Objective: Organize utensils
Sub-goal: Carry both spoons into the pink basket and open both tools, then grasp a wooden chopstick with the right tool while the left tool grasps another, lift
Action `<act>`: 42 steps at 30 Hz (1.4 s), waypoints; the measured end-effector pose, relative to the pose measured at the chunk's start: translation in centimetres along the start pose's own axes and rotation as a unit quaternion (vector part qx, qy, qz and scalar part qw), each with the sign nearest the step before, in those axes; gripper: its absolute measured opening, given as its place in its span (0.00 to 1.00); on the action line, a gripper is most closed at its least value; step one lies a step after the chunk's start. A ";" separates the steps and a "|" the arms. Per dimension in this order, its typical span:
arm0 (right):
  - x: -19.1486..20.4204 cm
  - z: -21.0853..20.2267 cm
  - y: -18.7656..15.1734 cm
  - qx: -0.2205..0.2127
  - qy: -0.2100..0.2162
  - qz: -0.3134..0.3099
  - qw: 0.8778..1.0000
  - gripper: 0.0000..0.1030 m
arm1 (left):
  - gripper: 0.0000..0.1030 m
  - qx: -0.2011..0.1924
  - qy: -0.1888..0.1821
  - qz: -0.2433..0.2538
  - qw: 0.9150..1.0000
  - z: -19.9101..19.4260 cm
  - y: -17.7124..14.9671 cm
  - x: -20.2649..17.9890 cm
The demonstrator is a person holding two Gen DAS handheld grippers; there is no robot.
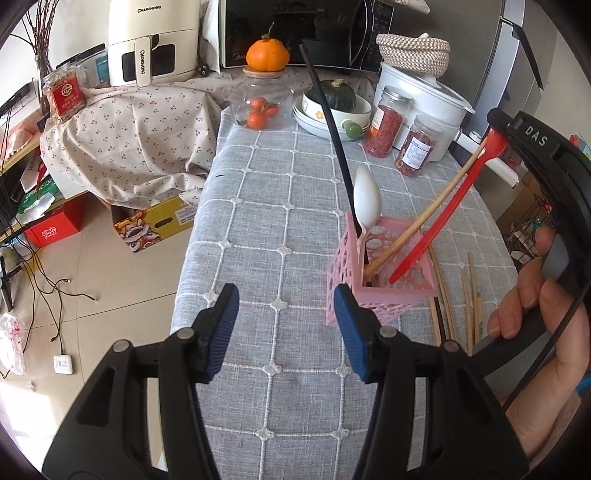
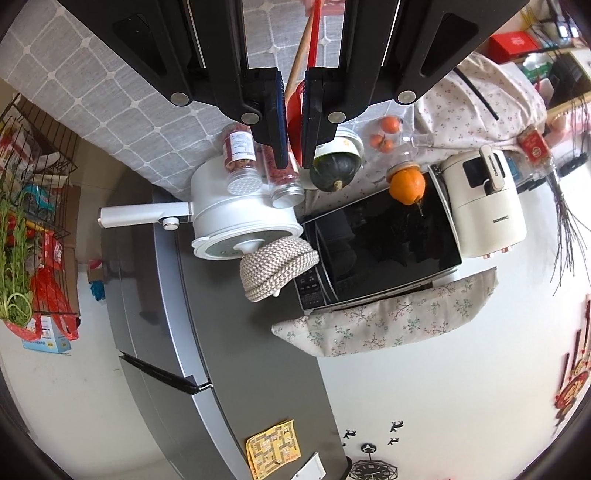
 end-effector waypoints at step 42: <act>-17.6 0.3 -14.1 0.366 0.046 0.000 0.929 0.74 | 0.81 0.097 -0.043 0.067 0.992 2.7 -6.8 -10.0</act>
Point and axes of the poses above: each gripper's, at about its wrist camera, not at the fingertips, and z roughly the way its jaws point, x to its left, y to its top, the point moved 9 cm from there along z, roughly the way its jaws point, and after that the axes turned 15 degrees about -z, right-handed, at the moved point
